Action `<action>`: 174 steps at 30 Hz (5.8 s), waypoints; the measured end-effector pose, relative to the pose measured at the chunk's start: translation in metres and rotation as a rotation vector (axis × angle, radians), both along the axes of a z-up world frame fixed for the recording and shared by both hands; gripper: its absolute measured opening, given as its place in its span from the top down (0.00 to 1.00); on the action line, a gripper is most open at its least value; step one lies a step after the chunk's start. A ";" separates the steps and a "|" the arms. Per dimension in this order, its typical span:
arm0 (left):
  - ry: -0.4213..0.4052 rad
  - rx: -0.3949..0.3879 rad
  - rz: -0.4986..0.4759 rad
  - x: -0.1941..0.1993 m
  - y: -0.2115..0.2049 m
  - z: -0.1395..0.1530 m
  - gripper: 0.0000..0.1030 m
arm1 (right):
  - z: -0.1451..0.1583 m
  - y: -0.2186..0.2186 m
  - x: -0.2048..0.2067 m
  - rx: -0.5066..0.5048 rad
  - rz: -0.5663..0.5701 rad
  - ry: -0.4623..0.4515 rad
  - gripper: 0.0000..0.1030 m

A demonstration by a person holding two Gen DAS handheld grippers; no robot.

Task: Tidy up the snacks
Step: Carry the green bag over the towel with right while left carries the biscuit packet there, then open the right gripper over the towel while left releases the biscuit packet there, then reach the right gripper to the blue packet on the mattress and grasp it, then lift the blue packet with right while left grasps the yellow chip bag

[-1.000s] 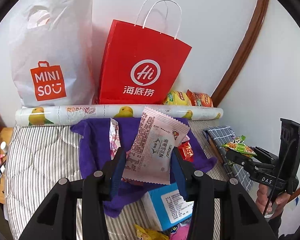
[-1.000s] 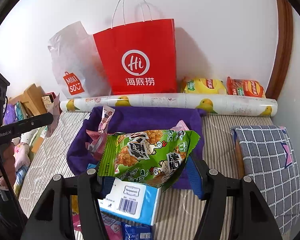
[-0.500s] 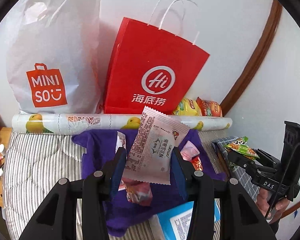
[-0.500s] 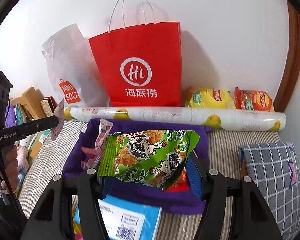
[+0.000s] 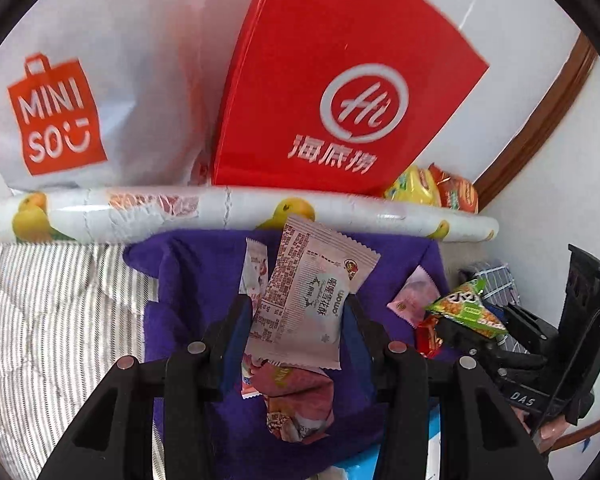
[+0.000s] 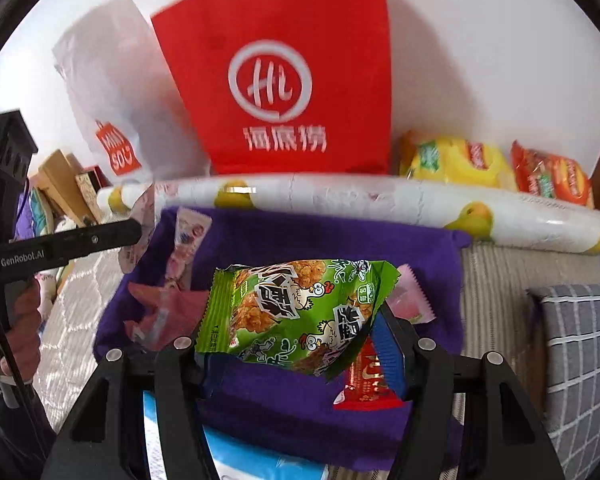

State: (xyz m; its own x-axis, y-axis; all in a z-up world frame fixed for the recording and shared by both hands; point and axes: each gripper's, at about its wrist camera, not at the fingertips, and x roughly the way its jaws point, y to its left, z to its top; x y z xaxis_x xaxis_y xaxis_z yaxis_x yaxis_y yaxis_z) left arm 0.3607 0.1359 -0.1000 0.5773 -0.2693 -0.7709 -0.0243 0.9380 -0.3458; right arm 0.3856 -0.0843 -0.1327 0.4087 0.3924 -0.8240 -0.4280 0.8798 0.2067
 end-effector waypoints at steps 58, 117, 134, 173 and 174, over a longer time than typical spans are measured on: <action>0.017 0.063 -0.035 -0.114 -0.023 0.033 0.41 | 0.043 -0.072 -0.141 -0.024 -0.166 -0.038 0.19; 0.095 -0.005 0.012 -0.219 -0.009 -0.033 0.40 | -0.060 -0.104 -0.202 -0.163 -0.127 0.053 0.41; 0.127 -0.049 -0.054 -0.192 -0.040 -0.061 0.38 | -0.062 -0.104 -0.208 -0.154 -0.136 -0.011 0.42; 0.000 -0.093 -0.006 -0.215 -0.011 -0.018 0.50 | -0.014 -0.105 -0.212 -0.104 -0.169 -0.056 0.47; -0.007 -0.091 -0.007 -0.214 -0.011 -0.014 0.50 | -0.009 -0.105 -0.210 -0.103 -0.171 -0.062 0.47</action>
State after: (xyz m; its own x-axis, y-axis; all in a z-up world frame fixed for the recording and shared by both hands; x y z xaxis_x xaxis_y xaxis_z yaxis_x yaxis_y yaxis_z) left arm 0.1465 0.1247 -0.1140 0.5805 -0.3418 -0.7391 -0.0155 0.9028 -0.4297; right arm 0.1758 -0.1889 -0.1414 0.5132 0.2276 -0.8275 -0.2795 0.9559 0.0896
